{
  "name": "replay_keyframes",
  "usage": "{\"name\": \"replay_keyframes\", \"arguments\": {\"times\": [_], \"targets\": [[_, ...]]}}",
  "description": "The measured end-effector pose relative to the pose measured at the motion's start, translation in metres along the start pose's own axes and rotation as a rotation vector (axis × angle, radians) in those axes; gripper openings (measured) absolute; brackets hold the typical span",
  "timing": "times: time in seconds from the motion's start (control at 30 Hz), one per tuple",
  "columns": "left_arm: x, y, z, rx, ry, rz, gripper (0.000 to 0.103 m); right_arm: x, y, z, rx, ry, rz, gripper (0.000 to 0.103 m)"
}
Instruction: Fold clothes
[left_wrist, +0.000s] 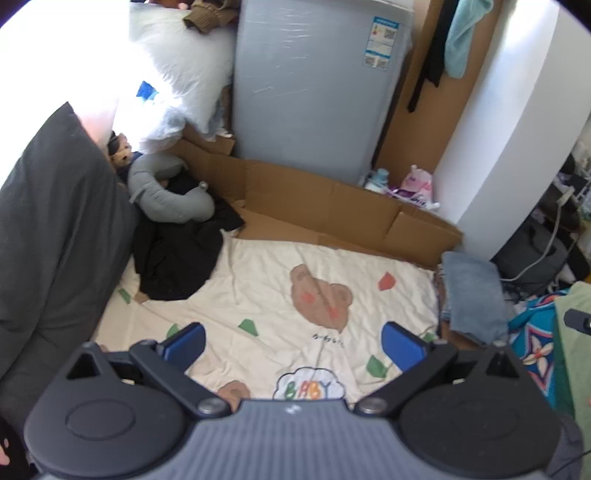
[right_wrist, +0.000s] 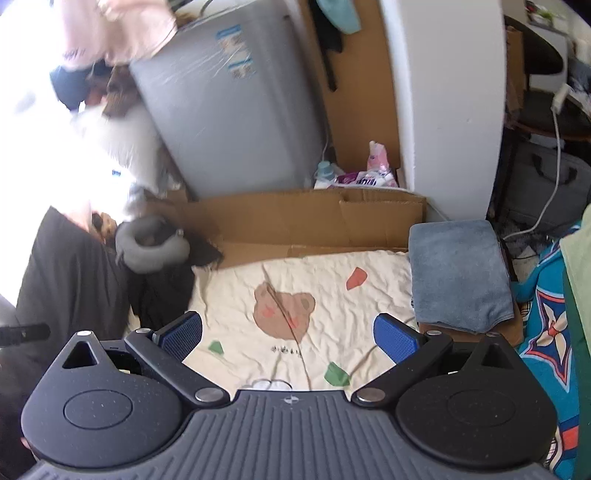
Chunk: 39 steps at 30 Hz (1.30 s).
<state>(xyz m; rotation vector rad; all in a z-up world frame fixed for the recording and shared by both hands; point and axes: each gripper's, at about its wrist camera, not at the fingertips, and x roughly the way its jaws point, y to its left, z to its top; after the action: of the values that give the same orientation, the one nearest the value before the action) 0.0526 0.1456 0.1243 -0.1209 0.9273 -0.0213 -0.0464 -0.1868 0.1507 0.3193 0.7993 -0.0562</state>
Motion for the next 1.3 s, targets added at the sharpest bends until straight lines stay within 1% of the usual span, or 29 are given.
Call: {"name": "replay_keyframes", "arguments": {"times": [0.07,0.13,0.23,0.37,0.47,0.63,0.7,0.77,0.97,1.3], "targets": [[0.004,0.001,-0.008,-0.011,-0.006,0.008,0.102,0.004,0.005,-0.008,-0.024,0.003,-0.004,0.102],[0.009,0.001,-0.015,-0.015,-0.015,0.013,0.102,0.006,0.008,-0.017,-0.064,-0.018,-0.009,0.102],[0.014,0.000,-0.025,-0.015,-0.024,0.006,0.102,0.012,0.006,-0.029,-0.071,0.006,-0.006,0.102],[0.020,-0.005,-0.035,-0.026,-0.033,0.034,0.102,0.014,0.003,-0.041,-0.064,0.004,-0.030,0.102],[0.025,-0.011,-0.044,-0.037,-0.021,0.037,0.102,0.018,-0.001,-0.049,-0.061,0.007,-0.040,0.102],[0.027,-0.019,-0.057,-0.030,-0.015,0.065,0.103,0.023,-0.005,-0.062,-0.063,0.030,-0.062,0.102],[0.027,-0.018,-0.062,-0.044,-0.016,0.072,0.103,0.025,-0.005,-0.067,-0.066,0.038,-0.056,0.102],[0.028,-0.017,-0.066,-0.060,-0.009,0.078,0.103,0.025,-0.003,-0.072,-0.074,0.040,-0.068,0.102],[0.031,-0.017,-0.079,-0.083,0.022,0.084,0.103,0.023,-0.007,-0.082,-0.069,0.042,-0.093,0.102],[0.041,-0.025,-0.088,-0.090,0.057,0.114,0.103,0.031,-0.003,-0.082,-0.137,0.088,-0.071,0.102]]}}
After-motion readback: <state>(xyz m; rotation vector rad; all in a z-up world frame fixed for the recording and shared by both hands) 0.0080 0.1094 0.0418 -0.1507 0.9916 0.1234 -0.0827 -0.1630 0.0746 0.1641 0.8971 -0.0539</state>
